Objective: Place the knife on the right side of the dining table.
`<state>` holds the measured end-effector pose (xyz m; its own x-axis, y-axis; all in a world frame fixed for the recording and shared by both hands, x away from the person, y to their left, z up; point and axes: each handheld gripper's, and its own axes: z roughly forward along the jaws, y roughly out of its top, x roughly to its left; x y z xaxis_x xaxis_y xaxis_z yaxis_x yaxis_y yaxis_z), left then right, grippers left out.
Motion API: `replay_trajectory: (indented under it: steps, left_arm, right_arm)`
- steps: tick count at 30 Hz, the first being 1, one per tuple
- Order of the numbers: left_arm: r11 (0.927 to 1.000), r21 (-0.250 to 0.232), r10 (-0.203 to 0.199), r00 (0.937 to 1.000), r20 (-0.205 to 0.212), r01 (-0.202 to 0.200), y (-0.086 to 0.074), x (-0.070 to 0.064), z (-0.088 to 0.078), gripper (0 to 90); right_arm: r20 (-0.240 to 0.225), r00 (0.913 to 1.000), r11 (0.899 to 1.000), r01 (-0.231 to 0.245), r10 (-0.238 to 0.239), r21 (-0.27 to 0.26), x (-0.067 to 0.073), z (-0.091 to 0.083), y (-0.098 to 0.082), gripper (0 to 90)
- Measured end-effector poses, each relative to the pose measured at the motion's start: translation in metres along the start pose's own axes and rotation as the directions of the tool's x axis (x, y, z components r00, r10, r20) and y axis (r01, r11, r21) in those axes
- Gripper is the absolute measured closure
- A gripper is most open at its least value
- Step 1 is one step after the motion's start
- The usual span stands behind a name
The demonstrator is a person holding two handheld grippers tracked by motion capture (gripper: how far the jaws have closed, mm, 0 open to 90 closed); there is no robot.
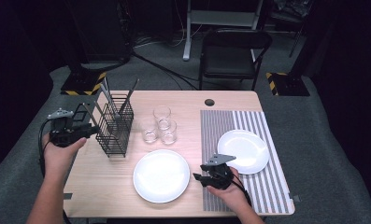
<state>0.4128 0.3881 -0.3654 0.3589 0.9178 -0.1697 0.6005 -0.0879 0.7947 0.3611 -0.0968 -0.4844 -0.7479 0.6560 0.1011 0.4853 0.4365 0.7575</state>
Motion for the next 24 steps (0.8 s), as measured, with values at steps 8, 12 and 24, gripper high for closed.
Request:
replay_trajectory:
  steps: [8,12,24]
  left_arm:
    - [0.9999,0.003,-0.016,0.9997,-0.019,0.016,0.0,0.01,0.007,59.2]
    - [0.9999,0.002,-0.017,0.9997,-0.016,0.017,0.002,0.012,0.011,60.1]
    - [0.9999,0.0,-0.017,0.9993,-0.034,0.017,0.005,0.014,0.024,63.0]
  right_arm:
    - [0.0,1.0,1.0,-0.002,0.002,0.004,0.0,0.0,0.0,52.2]
    - [0.0,1.0,1.0,-0.002,0.002,0.006,-0.001,0.0,-0.001,52.0]
    - [-0.001,1.0,1.0,0.006,-0.006,0.009,-0.002,0.001,-0.001,52.0]
